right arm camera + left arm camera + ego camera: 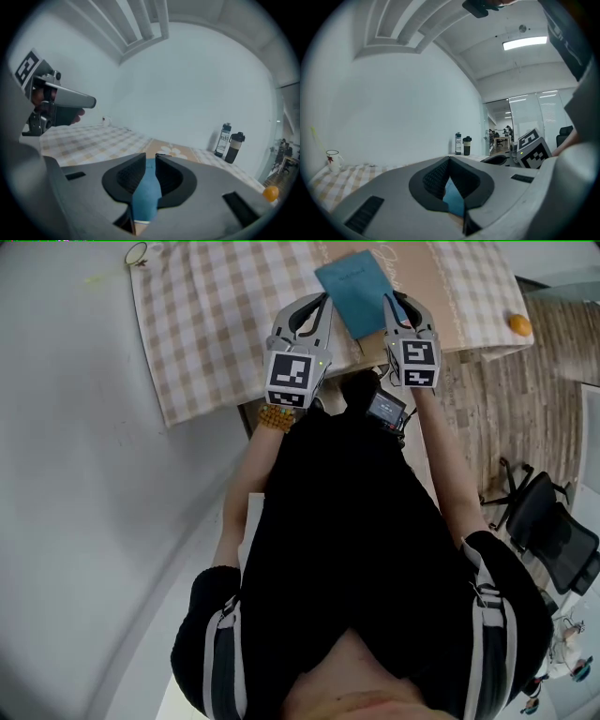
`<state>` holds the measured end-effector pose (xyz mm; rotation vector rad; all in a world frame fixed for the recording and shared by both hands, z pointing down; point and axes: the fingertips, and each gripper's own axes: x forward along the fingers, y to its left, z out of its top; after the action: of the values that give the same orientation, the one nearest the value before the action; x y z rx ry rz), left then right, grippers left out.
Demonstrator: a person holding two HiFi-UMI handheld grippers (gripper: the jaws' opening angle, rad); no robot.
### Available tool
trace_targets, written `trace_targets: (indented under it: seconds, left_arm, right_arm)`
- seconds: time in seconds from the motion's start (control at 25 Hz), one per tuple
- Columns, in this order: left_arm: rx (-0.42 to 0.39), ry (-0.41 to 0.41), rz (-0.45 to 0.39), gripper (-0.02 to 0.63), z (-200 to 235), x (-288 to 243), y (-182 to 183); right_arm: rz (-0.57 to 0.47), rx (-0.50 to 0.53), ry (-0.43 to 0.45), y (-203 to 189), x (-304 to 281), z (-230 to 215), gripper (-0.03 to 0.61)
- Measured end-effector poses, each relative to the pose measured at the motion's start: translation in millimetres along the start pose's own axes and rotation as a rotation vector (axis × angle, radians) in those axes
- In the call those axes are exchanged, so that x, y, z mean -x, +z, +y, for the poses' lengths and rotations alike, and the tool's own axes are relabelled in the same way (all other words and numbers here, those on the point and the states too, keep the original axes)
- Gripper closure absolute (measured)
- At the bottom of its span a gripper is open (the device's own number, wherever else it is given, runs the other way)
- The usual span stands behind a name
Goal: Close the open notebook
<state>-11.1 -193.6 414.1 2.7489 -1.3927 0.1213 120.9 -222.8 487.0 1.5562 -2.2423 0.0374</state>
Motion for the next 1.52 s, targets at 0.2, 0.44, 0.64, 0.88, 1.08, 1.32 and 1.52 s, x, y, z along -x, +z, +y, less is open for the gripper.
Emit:
trace_targets:
  seconds: [0.2, 0.44, 0.64, 0.88, 1.08, 1.32, 1.52]
  left_arm:
    - [-0.013, 0.089, -0.072, 0.601, 19, 7, 26]
    - [-0.034, 0.157, -0.172, 0.601, 29, 18, 63]
    - [-0.034, 0.174, -0.228, 0.601, 24, 25, 85]
    - [-0.04, 0.196, -0.248, 0.602, 17, 29, 91]
    - [-0.048, 0.197, -0.241, 0.603, 10, 32, 82]
    - [-0.034, 0.2, -0.218, 0.603, 7, 33, 71]
    - [-0.029, 0.209, -0.204, 0.602, 8, 37, 58]
  right_arm:
    - [-0.125, -0.015, -0.001, 53, 12, 5, 0.509]
    - [-0.261, -0.024, -0.013, 109, 33, 11, 0.532]
    - [-0.348, -0.003, -0.031, 141, 53, 18, 0.572]
    - [-0.371, -0.008, 0.008, 146, 62, 33, 0.572]
    - [-0.374, -0.004, 0.022, 139, 64, 43, 0.572]
    - [-0.365, 0.003, 0.039, 130, 65, 55, 0.574]
    - [-0.358, 0.008, 0.058, 118, 65, 68, 0.574]
